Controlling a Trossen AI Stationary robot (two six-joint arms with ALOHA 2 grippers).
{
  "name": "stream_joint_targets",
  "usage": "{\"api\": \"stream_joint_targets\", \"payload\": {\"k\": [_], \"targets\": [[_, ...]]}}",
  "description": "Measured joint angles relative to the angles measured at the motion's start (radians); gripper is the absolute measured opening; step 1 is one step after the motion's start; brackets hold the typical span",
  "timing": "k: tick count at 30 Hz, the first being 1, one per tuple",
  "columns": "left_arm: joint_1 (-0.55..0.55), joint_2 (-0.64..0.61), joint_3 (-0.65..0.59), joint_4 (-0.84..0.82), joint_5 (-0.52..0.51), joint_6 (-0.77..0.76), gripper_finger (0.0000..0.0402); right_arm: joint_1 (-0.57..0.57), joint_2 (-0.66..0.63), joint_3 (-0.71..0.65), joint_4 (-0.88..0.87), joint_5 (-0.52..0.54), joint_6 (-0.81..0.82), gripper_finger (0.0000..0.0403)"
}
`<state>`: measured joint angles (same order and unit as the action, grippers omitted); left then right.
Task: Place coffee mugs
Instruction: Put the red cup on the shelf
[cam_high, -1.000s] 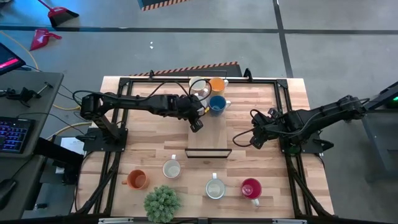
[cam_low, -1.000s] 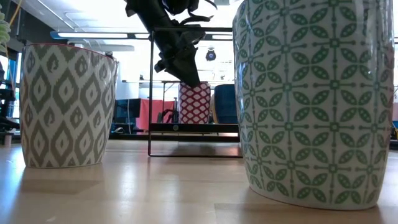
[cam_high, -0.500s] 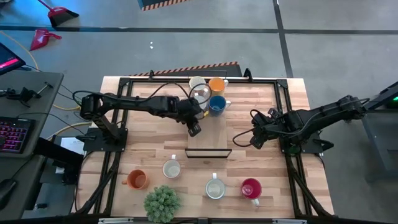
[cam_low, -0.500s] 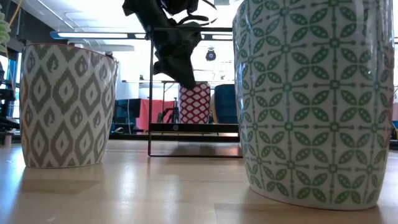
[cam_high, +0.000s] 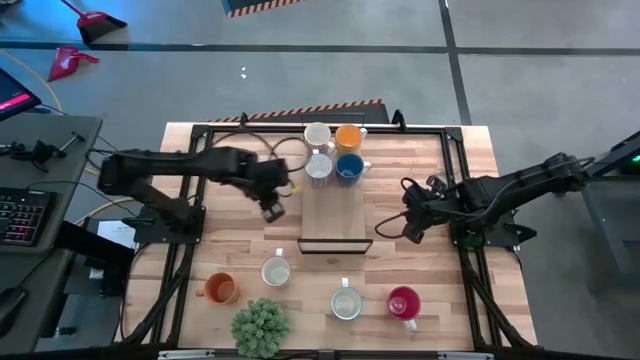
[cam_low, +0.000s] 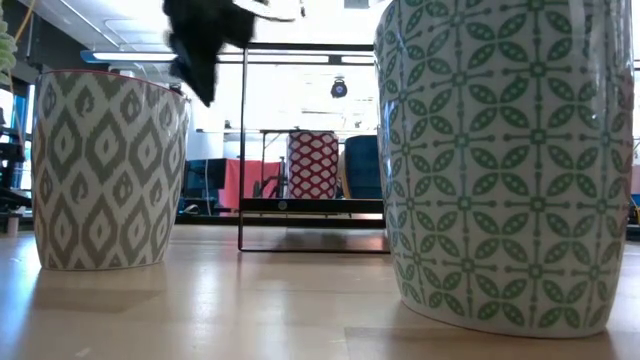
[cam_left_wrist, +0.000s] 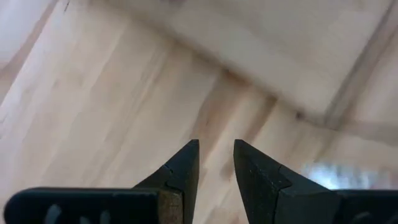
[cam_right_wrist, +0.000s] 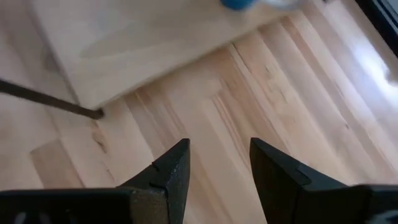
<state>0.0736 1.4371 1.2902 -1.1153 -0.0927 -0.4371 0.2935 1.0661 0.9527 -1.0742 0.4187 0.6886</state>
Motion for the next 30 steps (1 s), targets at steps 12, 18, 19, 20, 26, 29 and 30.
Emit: {"api": "stream_joint_targets", "payload": {"k": [12,18,19,20,26,29,30], "targets": [[-0.268,-0.362,-0.001,-0.25,-0.235,-0.167,0.009,0.188,-0.31,0.0,0.051,0.092,0.08,0.0111],[-0.452,-0.475,-0.001,-0.3,-0.373,-0.31,0.009,0.298,-0.396,0.0,0.051,0.145,0.089,0.0106],[-0.479,-0.482,-0.003,-0.326,-0.393,-0.344,0.009,0.312,-0.397,0.0,0.049,0.162,0.084,0.0106],[-0.506,-0.488,-0.013,-0.335,-0.413,-0.376,0.009,0.325,-0.399,0.0,0.043,0.177,0.078,0.0106],[-0.648,-0.556,-0.256,-0.175,-0.473,-0.522,0.009,0.394,-0.394,-0.001,0.033,0.243,0.124,0.0105],[-0.687,-0.572,-0.399,-0.001,-0.509,-0.524,0.009,0.42,-0.392,-0.018,0.04,0.271,0.17,0.0105],[-0.693,-0.574,-0.44,0.064,-0.521,-0.522,0.009,0.425,-0.392,-0.029,0.048,0.278,0.18,0.0105]]}}
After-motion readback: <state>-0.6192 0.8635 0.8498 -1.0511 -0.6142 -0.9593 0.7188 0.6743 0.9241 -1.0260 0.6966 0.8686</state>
